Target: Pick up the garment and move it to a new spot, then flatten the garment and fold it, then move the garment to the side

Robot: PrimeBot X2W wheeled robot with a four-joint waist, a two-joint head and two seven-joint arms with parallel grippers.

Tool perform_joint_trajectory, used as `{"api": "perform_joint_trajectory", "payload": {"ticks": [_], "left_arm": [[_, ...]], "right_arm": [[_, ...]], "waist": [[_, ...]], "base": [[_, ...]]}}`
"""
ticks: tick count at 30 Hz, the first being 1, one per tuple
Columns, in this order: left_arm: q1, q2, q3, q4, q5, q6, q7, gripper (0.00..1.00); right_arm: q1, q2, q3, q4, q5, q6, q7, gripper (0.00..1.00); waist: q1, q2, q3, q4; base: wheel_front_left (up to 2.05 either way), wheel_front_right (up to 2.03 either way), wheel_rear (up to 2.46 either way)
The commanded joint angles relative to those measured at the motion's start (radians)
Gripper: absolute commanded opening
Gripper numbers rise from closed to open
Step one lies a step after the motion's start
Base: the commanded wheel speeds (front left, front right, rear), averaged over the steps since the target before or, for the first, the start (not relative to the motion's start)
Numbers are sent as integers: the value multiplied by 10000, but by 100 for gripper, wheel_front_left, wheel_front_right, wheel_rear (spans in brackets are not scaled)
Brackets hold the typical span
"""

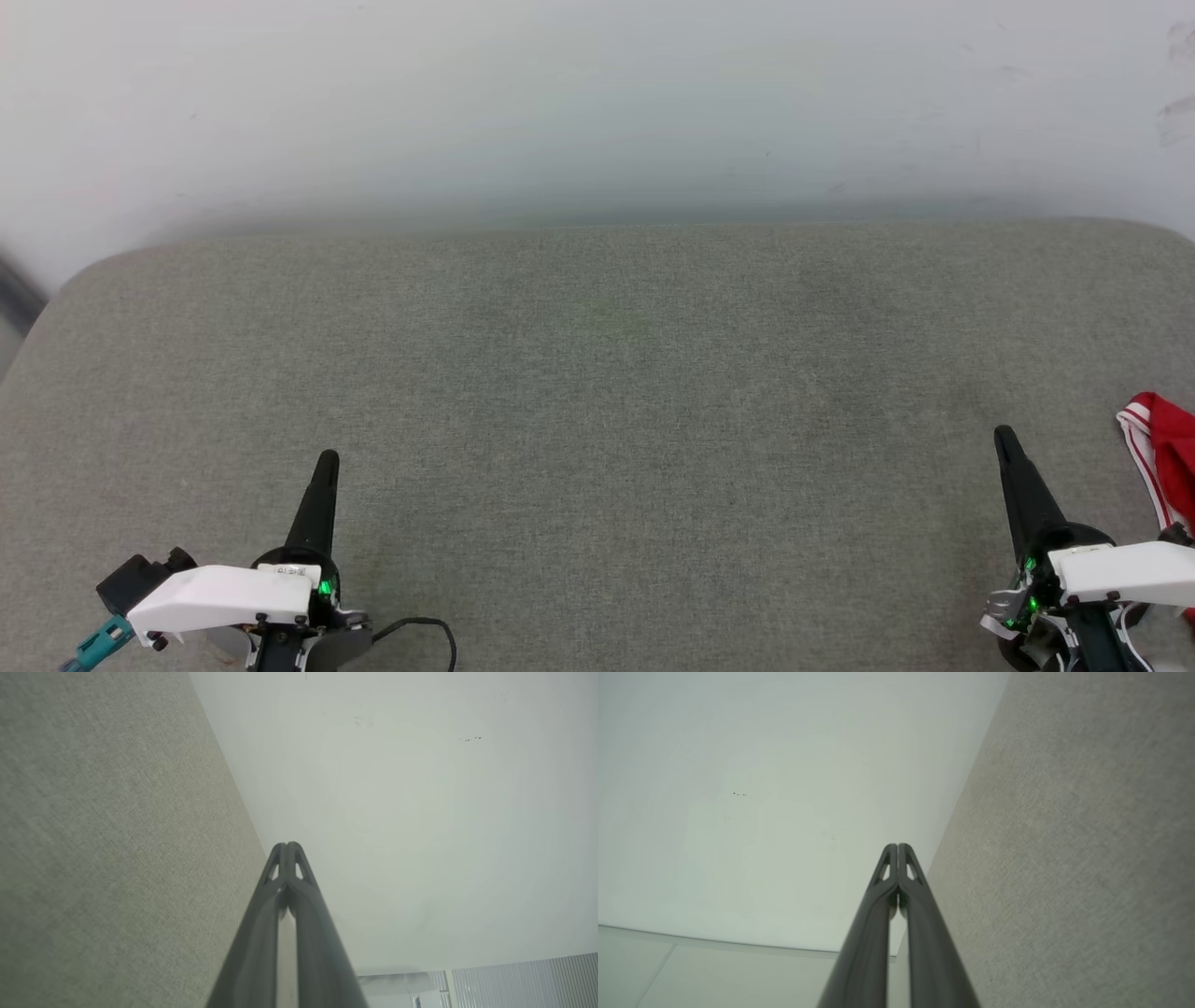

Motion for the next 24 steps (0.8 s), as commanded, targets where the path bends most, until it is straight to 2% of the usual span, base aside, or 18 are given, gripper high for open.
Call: {"api": "perform_joint_trajectory", "payload": {"ticks": [1, 24], "left_arm": [[-194, 13, 58, 19, -227, -23, 58, 0], [-430, -110, 348, 349, -1991, -30, 605, 0]], "right_arm": [[-174, 56, -40, -2, 226, -5, 71, 0], [-332, 187, -218, 227, 1923, -5, 549, 0]], "waist": [[-1, -1, -15, -1], [-1, -1, -242, -10]], "base": [[0, 0, 0], [0, 0, 0]]}}
